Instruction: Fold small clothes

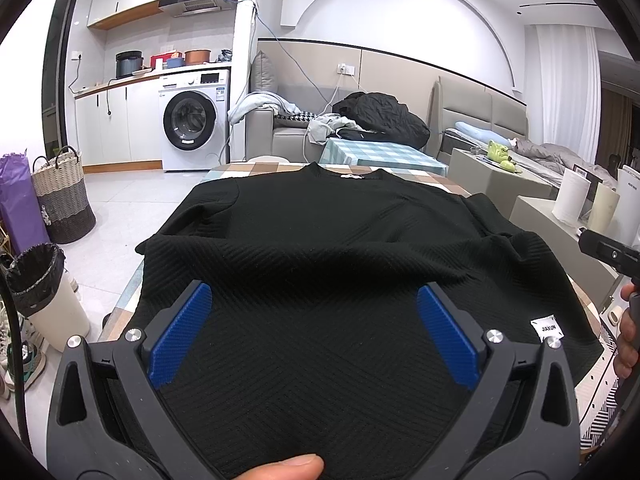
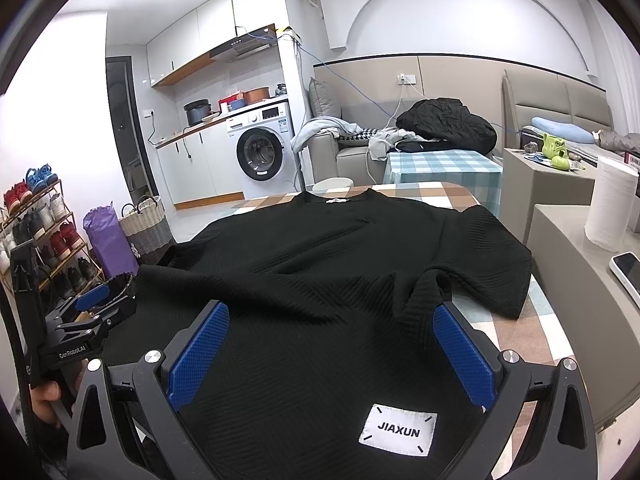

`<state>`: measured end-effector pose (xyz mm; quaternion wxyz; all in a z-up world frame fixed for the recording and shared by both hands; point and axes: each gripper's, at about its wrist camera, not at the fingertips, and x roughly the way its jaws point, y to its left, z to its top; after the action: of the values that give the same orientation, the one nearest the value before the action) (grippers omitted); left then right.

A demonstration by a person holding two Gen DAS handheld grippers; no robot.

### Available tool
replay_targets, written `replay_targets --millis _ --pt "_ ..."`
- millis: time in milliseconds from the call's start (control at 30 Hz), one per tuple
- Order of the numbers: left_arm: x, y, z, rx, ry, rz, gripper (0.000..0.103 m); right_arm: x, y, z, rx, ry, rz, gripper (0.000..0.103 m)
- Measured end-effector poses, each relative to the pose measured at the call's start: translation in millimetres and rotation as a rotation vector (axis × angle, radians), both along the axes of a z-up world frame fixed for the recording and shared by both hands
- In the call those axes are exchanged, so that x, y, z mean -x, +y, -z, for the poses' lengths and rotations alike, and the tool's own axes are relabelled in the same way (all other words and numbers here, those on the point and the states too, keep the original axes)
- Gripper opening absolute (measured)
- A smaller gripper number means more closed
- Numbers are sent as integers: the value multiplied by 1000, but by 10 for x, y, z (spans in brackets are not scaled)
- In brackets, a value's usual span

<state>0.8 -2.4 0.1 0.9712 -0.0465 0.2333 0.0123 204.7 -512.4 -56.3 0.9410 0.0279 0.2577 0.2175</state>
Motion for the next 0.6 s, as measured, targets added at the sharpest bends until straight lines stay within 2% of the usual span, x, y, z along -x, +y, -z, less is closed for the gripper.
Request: replay_targets --millis 600 --pt "15 46 -58 1 -1 1 102 -14 13 27 2 4 -4 103"
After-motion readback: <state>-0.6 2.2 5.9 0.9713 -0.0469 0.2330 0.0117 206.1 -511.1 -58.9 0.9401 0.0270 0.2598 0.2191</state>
